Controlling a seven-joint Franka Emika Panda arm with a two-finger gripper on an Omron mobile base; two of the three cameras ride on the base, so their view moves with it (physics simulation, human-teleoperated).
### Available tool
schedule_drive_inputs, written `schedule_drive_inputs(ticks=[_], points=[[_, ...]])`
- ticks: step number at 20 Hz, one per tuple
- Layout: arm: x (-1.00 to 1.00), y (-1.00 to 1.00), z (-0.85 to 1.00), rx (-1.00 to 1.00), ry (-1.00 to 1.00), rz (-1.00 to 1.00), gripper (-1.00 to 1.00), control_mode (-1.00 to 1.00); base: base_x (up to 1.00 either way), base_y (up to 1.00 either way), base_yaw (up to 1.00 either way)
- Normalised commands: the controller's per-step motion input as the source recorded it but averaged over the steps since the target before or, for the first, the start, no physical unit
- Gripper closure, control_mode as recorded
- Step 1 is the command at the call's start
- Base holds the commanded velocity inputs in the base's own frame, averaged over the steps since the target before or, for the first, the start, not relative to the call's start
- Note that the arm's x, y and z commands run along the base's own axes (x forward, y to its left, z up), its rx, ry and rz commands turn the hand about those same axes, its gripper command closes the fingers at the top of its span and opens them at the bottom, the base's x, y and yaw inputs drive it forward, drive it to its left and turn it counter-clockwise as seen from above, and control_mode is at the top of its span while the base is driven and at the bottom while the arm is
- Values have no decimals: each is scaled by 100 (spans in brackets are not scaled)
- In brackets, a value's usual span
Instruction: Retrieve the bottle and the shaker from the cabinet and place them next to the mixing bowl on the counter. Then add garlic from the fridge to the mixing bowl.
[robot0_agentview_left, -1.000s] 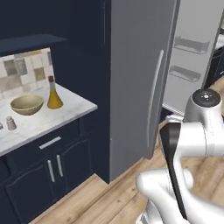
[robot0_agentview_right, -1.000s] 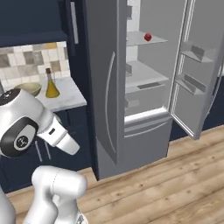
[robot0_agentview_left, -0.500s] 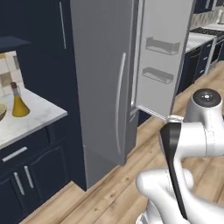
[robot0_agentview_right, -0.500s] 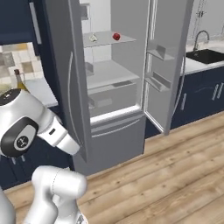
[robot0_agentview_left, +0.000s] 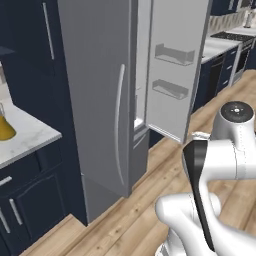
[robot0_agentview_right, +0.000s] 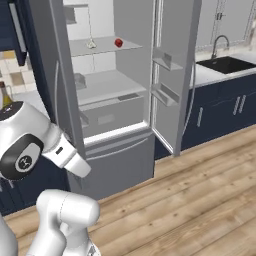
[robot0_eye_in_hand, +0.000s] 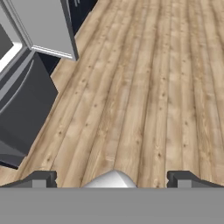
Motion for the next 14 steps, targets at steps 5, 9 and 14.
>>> schedule_drive_inputs(ticks=[5,9,14], points=[[0,0,0,0,0,0,-100,100,24,-52,1],[0,0,0,0,0,0,-100,100,28,-46,13],[0,0,0,0,0,0,-100,100,23,-47,23]])
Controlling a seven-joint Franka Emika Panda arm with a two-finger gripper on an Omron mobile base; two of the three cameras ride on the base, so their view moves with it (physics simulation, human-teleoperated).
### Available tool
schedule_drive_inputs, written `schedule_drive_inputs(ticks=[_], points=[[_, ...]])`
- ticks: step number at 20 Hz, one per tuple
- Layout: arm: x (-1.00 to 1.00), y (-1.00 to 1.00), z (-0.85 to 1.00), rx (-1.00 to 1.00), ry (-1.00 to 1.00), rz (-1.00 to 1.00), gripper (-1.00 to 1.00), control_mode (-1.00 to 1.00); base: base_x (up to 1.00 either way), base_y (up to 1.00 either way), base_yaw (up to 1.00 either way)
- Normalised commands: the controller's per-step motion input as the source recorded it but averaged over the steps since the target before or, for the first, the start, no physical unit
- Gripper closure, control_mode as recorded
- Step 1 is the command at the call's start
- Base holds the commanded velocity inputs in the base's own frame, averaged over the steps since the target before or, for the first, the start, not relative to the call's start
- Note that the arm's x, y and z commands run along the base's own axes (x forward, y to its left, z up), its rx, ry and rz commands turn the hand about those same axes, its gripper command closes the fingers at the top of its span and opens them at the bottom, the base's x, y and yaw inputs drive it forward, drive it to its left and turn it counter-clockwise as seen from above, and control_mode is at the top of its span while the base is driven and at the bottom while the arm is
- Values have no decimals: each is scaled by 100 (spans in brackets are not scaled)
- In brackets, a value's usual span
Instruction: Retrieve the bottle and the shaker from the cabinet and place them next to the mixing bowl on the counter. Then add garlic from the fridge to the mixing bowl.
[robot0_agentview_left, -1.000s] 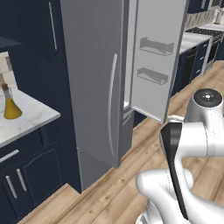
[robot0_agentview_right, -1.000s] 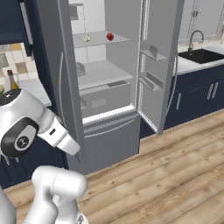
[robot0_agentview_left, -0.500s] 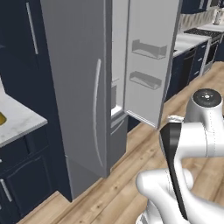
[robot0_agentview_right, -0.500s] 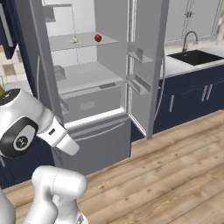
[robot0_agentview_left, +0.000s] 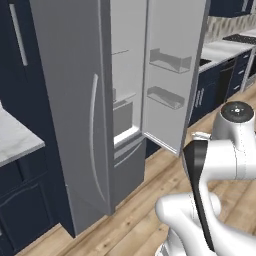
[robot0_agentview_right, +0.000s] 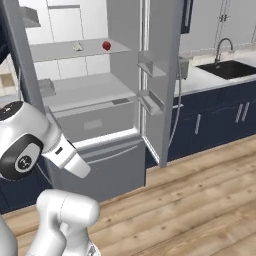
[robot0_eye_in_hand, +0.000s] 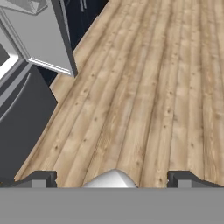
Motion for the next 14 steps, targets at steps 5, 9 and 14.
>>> schedule_drive_inputs(ticks=[5,9,14], points=[[0,0,0,0,0,0,-100,100,24,-41,29],[0,0,0,0,0,0,-100,100,24,-44,30],[0,0,0,0,0,0,-100,100,26,-43,30]])
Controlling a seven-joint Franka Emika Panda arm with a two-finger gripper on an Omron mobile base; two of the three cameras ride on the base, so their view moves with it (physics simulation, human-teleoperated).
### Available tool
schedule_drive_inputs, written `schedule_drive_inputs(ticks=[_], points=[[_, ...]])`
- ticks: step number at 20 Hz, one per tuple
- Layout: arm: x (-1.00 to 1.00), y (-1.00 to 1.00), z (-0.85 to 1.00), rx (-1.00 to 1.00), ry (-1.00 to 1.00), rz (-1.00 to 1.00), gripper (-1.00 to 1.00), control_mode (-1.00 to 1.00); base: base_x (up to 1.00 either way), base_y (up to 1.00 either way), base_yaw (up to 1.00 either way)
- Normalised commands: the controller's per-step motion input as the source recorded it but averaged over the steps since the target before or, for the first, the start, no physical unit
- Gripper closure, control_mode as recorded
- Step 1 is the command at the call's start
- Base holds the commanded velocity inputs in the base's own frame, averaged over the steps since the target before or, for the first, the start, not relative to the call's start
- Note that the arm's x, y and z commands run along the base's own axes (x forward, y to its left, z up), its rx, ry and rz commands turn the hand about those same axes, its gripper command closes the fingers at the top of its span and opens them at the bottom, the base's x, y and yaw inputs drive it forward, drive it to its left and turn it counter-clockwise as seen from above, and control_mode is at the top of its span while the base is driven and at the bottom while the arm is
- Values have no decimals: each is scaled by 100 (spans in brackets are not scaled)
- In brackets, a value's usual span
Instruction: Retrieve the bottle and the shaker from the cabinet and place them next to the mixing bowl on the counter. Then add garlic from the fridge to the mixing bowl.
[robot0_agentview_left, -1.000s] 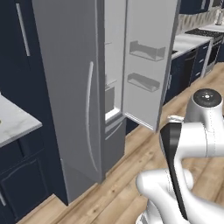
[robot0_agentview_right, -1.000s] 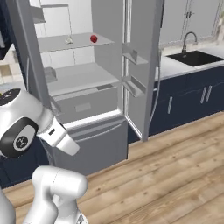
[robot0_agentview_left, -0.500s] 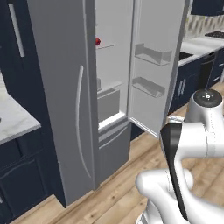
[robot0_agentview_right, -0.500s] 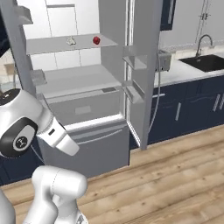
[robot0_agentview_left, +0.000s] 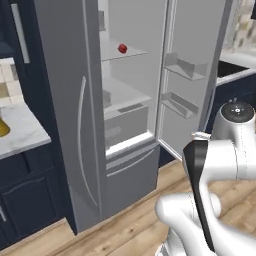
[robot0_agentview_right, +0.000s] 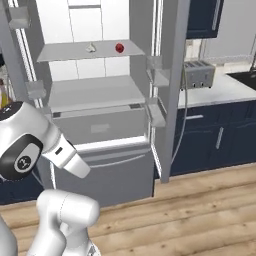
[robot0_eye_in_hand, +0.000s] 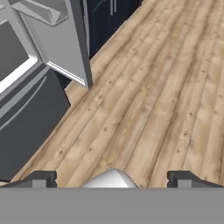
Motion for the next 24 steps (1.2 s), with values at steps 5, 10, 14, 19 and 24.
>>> schedule_drive_inputs(ticks=[5,10,14,19,24], points=[[0,0,0,0,0,0,-100,100,27,-39,30],[0,0,0,0,0,0,-100,100,27,-31,31],[0,0,0,0,0,0,-100,100,30,-35,28],[0,0,0,0,0,0,-100,100,46,-38,28],[0,0,0,0,0,0,-100,100,58,-32,22]])
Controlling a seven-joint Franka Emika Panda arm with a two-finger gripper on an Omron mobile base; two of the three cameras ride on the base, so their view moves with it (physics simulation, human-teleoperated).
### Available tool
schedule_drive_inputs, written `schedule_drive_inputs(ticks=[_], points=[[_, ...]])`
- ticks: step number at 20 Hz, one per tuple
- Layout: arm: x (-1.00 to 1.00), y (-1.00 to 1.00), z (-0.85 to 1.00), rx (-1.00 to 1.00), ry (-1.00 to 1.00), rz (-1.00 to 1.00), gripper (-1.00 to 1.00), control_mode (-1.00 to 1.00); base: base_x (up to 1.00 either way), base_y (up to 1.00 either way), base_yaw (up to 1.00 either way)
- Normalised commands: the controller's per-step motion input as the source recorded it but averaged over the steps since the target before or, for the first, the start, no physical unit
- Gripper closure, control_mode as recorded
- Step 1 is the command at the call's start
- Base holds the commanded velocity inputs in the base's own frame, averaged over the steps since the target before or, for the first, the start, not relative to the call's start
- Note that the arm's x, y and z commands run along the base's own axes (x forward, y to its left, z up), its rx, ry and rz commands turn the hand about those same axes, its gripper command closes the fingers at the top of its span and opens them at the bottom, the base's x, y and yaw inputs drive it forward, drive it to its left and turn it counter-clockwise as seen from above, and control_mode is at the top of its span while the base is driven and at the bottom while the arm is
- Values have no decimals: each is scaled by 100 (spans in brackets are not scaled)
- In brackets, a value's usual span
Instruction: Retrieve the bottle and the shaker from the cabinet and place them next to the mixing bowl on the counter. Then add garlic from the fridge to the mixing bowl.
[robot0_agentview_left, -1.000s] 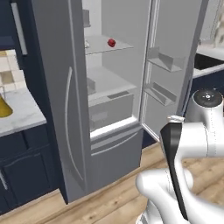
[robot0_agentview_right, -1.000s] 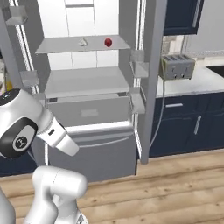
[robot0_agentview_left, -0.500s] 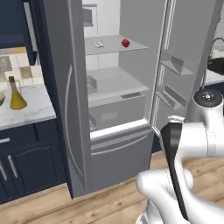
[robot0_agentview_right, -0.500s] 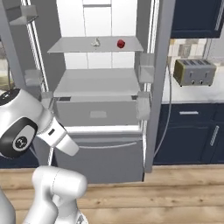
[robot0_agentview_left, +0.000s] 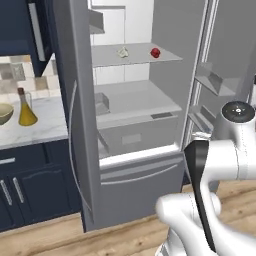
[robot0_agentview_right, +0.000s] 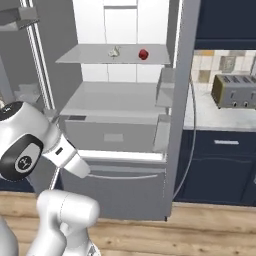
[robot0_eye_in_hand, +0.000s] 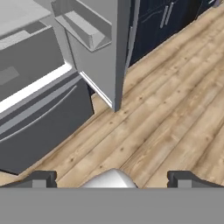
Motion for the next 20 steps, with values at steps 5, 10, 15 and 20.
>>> schedule_drive_inputs(ticks=[5,10,15,20], points=[[0,0,0,0,0,0,-100,100,63,-32,21],[0,0,0,0,0,0,-100,100,57,-36,21],[0,0,0,0,0,0,-100,100,47,-41,21],[0,0,0,0,0,0,-100,100,44,-31,20]])
